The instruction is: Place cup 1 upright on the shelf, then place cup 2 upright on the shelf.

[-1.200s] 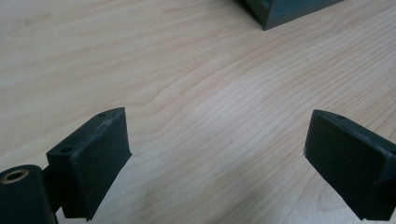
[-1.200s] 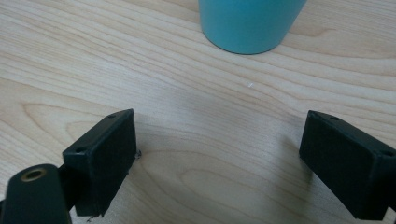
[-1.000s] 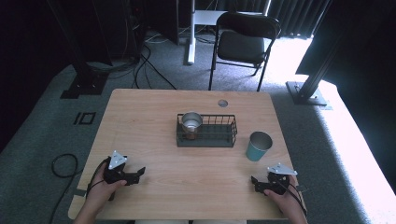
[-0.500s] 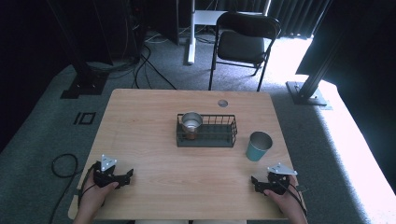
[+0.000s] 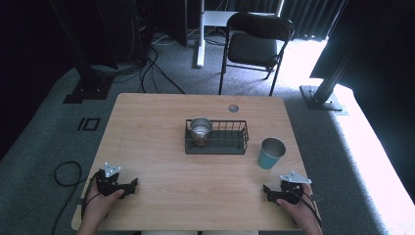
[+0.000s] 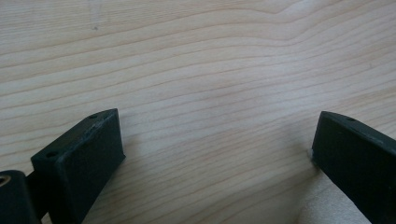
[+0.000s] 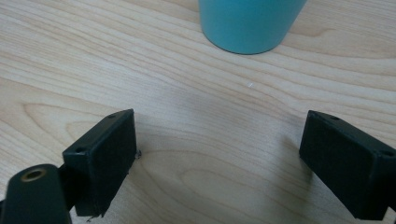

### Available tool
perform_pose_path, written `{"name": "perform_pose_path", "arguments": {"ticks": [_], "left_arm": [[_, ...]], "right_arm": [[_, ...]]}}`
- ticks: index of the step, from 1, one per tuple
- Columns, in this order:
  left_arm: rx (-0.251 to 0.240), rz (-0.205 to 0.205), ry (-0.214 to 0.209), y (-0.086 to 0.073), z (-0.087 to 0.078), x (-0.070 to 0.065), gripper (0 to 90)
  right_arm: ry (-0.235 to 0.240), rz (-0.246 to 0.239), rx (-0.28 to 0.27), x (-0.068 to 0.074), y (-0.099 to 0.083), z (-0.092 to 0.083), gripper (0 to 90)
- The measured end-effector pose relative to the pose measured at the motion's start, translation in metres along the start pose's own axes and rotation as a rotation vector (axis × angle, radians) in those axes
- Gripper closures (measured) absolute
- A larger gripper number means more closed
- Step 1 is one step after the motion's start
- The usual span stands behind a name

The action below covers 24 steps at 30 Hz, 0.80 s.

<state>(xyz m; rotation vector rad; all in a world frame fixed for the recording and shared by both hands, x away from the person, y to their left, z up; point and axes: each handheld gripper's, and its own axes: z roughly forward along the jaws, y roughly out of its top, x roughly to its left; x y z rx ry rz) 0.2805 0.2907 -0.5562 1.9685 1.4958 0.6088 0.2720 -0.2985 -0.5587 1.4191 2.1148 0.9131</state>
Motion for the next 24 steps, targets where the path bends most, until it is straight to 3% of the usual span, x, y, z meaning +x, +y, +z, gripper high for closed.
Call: {"name": "perform_pose_path", "arguments": {"ticks": [7,24], "left_arm": [[0.000,-0.024,0.021,0.0011,0.0011,-0.0034,2.6],[-0.001,-0.026,0.022,0.0014,0.0012,-0.0035,2.6]], "right_arm": [[0.000,0.000,0.000,-0.0001,0.0000,0.0000,10.4],[0.023,-0.024,-0.001,0.0029,-0.0042,-0.0047,10.5]]}}
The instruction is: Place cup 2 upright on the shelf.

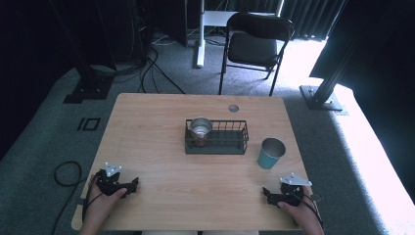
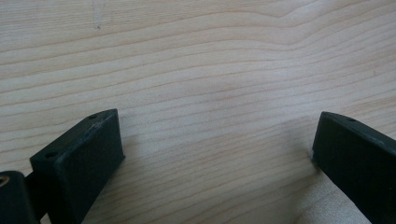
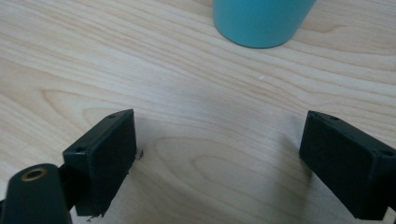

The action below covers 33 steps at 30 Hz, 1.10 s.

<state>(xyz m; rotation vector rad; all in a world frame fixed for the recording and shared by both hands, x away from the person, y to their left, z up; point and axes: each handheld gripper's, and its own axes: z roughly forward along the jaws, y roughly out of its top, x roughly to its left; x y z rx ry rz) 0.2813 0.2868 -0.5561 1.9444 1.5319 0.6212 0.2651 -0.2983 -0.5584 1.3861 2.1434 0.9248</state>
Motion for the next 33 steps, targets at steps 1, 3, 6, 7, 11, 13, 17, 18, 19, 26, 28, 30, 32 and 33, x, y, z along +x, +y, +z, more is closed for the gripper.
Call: {"name": "perform_pose_path", "arguments": {"ticks": [1,3,6,7,11,13,17,18,19,26,28,30,32,33], "left_arm": [[0.000,0.000,0.000,0.000,0.000,0.000,2.6],[0.000,0.000,0.000,0.000,0.000,0.000,2.6],[0.000,0.000,0.000,0.000,0.000,0.000,2.6],[0.000,0.000,0.000,0.000,0.000,0.000,2.6],[0.000,0.000,0.000,0.000,0.000,0.000,2.6],[0.000,0.000,0.000,0.000,0.000,0.000,2.6],[0.000,0.000,0.000,0.000,0.000,0.000,2.6],[0.000,0.000,0.000,0.000,0.000,0.000,2.6],[0.000,0.000,0.000,0.000,0.000,0.000,2.6],[0.000,0.000,0.000,0.000,0.000,0.000,2.6],[0.000,0.000,0.000,0.000,0.000,0.000,2.6],[0.000,0.000,0.000,0.000,0.000,0.000,2.6],[0.000,0.000,0.000,0.000,0.000,0.000,2.6],[0.000,0.000,0.000,0.000,0.000,0.000,2.6]], "right_arm": [[0.003,0.001,-0.001,0.000,0.000,0.000,10.5],[0.006,0.005,-0.003,0.001,0.000,-0.001,10.5],[0.006,0.005,-0.015,0.001,0.001,-0.001,10.5],[0.006,0.002,-0.021,0.001,0.002,-0.002,10.5],[-0.004,0.014,-0.050,-0.001,0.007,-0.004,10.5],[-0.005,0.028,-0.082,-0.002,0.010,-0.005,10.6],[-0.010,0.043,-0.125,-0.003,0.015,-0.005,10.5],[-0.010,0.043,-0.125,-0.003,0.015,-0.005,10.5],[-0.012,0.047,-0.134,-0.003,0.017,-0.005,10.5],[-0.022,0.051,-0.160,-0.006,0.025,-0.002,10.5],[-0.027,0.054,-0.167,-0.006,0.027,-0.002,10.6],[-0.030,0.059,-0.177,-0.007,0.029,-0.002,10.5],[-0.035,0.069,-0.193,-0.008,0.030,-0.003,10.5],[-0.038,0.069,-0.200,-0.009,0.031,-0.003,10.6]]}}
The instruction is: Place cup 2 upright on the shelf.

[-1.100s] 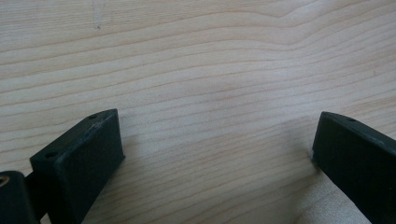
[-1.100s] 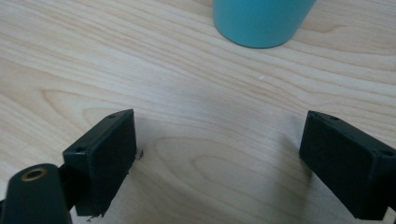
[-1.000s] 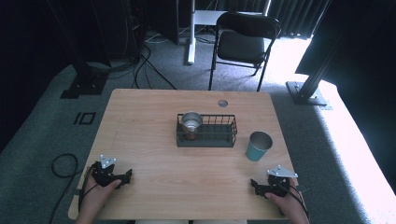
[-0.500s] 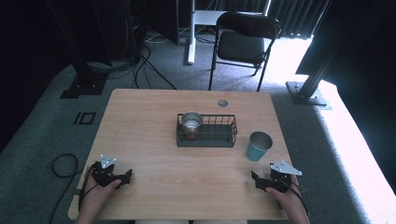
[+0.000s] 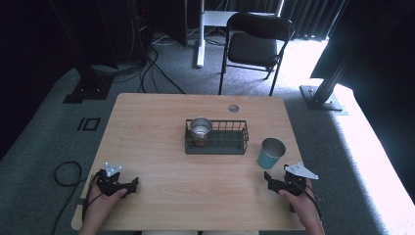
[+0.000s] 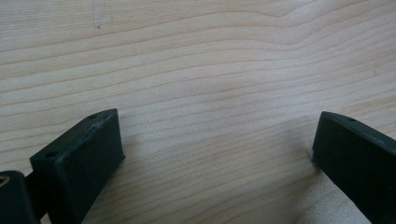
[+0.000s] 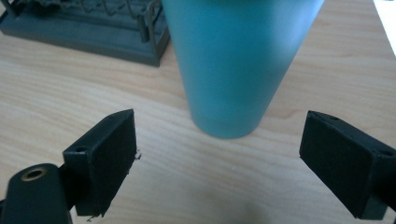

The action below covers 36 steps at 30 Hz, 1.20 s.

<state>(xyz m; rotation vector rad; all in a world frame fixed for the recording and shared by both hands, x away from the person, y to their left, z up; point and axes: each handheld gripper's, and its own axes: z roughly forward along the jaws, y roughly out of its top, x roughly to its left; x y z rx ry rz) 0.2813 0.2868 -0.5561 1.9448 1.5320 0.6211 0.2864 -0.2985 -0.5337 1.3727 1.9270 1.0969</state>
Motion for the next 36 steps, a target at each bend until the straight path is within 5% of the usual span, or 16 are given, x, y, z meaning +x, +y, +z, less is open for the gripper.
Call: {"name": "perform_pose_path", "arguments": {"ticks": [22,36], "left_arm": [[0.000,0.000,0.000,0.000,0.000,0.000,2.7],[0.000,0.000,0.000,0.000,0.000,0.000,2.7]], "right_arm": [[-0.037,0.005,-0.082,-0.005,0.016,0.013,10.5],[-0.016,0.020,-0.124,-0.003,0.023,0.023,10.5]]}}
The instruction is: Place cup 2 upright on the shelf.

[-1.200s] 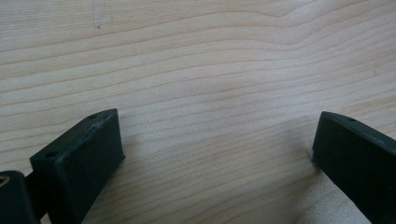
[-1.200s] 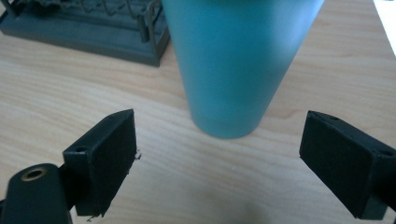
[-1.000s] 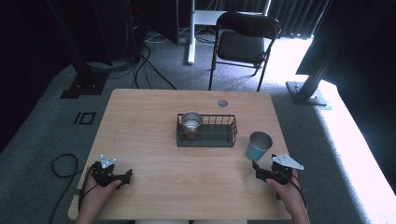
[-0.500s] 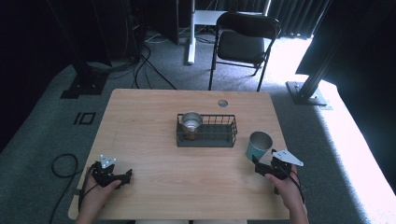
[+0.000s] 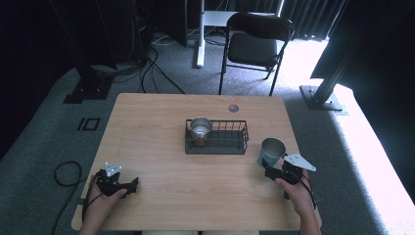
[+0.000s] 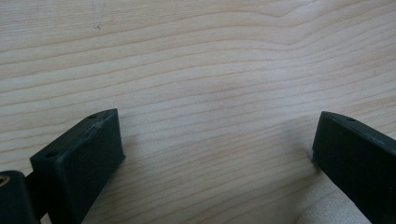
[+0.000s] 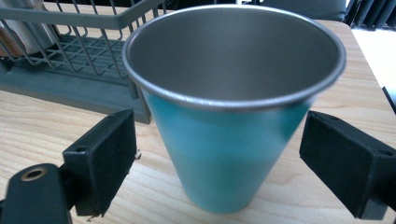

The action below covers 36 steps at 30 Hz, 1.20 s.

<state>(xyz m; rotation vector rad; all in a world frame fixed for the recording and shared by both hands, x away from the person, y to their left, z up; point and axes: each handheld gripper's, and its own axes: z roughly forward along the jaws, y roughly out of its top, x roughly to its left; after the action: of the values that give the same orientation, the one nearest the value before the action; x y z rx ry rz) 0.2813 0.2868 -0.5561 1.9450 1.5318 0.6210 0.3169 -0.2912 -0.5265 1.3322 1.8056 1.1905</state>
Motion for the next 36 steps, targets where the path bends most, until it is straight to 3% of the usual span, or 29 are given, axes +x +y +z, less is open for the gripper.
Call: {"name": "perform_pose_path", "arguments": {"ticks": [21,36], "left_arm": [[0.000,0.000,0.000,0.000,0.000,0.000,2.7],[0.000,0.000,0.000,0.000,0.000,0.000,2.7]], "right_arm": [[-0.023,0.021,-0.077,0.001,0.007,0.013,10.8],[-0.047,-0.007,-0.052,0.004,0.013,0.012,13.5]]}}
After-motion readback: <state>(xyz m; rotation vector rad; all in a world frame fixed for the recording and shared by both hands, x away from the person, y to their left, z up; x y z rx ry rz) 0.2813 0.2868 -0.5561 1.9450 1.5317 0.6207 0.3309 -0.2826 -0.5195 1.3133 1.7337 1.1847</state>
